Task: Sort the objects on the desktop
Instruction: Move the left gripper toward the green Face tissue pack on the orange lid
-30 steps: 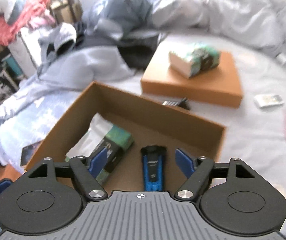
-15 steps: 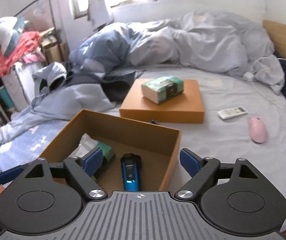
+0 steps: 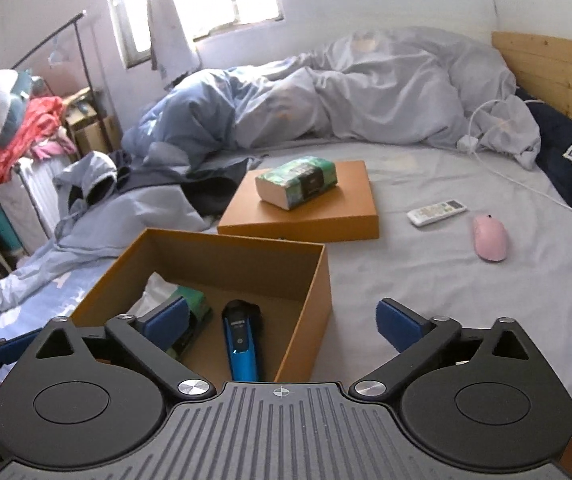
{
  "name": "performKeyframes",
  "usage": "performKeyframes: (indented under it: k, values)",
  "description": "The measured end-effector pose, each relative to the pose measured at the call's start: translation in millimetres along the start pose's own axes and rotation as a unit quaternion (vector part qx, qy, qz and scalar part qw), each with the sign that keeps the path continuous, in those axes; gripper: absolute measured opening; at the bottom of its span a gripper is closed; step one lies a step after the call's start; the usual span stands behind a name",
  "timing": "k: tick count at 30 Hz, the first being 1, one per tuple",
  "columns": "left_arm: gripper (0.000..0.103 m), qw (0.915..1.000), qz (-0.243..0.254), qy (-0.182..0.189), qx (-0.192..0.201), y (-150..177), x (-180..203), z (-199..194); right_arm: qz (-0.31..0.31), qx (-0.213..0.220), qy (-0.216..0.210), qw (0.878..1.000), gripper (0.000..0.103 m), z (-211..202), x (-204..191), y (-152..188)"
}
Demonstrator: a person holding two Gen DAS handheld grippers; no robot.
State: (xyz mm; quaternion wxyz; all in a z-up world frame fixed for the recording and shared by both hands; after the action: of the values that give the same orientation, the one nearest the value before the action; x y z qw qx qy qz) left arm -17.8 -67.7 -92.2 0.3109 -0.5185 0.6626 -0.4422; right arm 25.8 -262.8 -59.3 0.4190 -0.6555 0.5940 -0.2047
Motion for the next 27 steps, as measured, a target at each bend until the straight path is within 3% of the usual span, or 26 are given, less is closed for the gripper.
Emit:
performKeyframes:
  k: [18,27]
  values:
    - [0.103,0.9997,-0.001,-0.011,-0.02,4.6,-1.5,5.2,0.013,-0.014,-0.002,1.0,0.103,7.1,5.4,10.5]
    - [0.103,0.9997,0.006,-0.019,-0.011,-12.5,-5.2,15.1,0.017,-0.014,-0.001,1.0,0.103,1.1,15.8,8.6]
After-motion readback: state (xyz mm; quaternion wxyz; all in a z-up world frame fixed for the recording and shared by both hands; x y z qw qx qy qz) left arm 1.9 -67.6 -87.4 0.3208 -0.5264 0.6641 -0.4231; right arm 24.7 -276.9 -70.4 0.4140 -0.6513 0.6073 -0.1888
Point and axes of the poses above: each gripper's, at about its wrist camera, not at the fingertips, and z roughly the way its jaws point, x to its right, y to its underside, the point moved 8 cm from there along z, roughly the way its jaws point, and after that the axes turned 1 degree about z, right-handed, at the moved point
